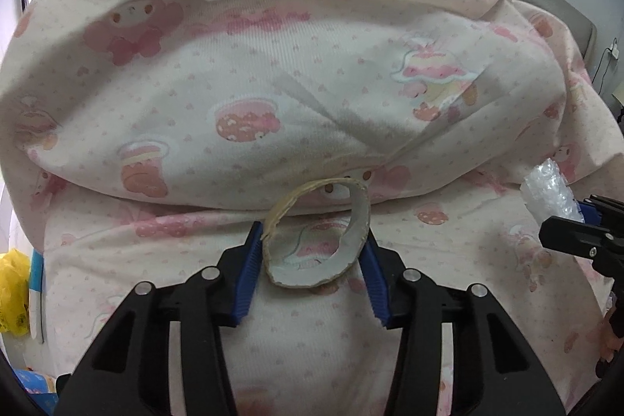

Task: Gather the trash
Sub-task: 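Carry both items over the green bin and open the left tool to drop the tape roll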

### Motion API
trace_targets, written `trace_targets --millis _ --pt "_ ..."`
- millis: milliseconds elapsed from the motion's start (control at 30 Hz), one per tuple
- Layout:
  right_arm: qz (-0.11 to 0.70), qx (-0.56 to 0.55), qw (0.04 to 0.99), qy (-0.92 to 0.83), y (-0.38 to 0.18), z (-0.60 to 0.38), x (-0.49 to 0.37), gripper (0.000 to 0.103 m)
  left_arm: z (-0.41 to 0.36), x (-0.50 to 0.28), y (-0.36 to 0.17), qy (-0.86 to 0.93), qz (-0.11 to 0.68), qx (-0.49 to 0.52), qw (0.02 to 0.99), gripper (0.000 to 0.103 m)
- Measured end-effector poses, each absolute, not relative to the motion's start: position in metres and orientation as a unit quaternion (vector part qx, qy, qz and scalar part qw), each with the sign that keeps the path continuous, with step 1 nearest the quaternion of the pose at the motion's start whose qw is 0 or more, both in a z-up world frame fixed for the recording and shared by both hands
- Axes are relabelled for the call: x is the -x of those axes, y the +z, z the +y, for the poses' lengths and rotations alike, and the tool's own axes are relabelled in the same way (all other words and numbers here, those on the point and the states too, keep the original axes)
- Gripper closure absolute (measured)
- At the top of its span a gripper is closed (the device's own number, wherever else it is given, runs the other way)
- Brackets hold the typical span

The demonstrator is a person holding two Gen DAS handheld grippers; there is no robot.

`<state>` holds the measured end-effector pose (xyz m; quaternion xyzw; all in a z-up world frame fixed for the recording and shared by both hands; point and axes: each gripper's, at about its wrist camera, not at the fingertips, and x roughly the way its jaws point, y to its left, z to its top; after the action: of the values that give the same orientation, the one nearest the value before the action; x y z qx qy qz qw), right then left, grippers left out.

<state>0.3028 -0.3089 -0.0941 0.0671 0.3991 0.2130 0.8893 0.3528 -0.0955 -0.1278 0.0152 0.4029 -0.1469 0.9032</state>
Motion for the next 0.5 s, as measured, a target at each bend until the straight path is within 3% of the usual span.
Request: trace_targets --millis 500 --pt "0.395 -0.037 0.890 0.226 -0.074 -0.261 -0.271 0.065 -0.037 -0.280 -0.099 -0.126 0.388 -0.002 0.913 0.052"
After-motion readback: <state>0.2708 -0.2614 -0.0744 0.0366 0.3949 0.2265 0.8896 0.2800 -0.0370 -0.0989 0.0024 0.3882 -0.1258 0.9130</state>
